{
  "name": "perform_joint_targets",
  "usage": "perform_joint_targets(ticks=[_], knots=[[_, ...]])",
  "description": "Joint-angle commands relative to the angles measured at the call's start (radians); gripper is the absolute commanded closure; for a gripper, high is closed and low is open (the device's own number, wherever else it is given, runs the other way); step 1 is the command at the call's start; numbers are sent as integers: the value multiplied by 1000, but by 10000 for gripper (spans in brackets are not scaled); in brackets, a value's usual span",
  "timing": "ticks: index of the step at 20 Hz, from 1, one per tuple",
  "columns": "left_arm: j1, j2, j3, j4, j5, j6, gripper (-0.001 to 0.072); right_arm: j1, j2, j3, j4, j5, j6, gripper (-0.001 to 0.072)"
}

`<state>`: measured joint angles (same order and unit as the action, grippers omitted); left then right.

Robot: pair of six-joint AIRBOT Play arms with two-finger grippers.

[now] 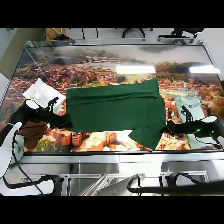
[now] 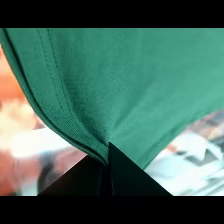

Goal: Fold the shirts.

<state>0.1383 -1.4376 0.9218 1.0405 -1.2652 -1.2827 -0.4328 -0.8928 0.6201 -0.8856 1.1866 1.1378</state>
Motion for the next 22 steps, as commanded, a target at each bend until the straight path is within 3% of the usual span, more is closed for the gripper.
perform_joint_targets(ticks=[1, 4, 5, 8, 10, 13, 17, 22], knots=[[0, 96, -97, 136, -72, -71, 693, 2, 172, -6, -298, 98, 284, 697], [2, 166, -163, 195, -101, -72, 693, 2, 343, -5, -338, 116, 322, 697], [2, 177, -160, 193, -99, -72, 693, 3, 378, 0, -301, 76, 269, 697], [1, 167, -62, 182, -95, -72, 693, 22, 359, 22, 3, -51, 1, 698], [0, 122, 36, 157, -102, -72, 693, 71, 281, 39, 192, -172, -166, 697], [0, 14, 182, 96, -97, -72, 692, 169, 99, 143, 327, -336, -342, 697], [0, -150, 378, -4, -93, -72, 691, 236, -182, 360, 330, -423, -386, 697], [0, -335, 561, 13, -93, -106, 691, 235, -405, 462, 318, -460, -391, 697]])
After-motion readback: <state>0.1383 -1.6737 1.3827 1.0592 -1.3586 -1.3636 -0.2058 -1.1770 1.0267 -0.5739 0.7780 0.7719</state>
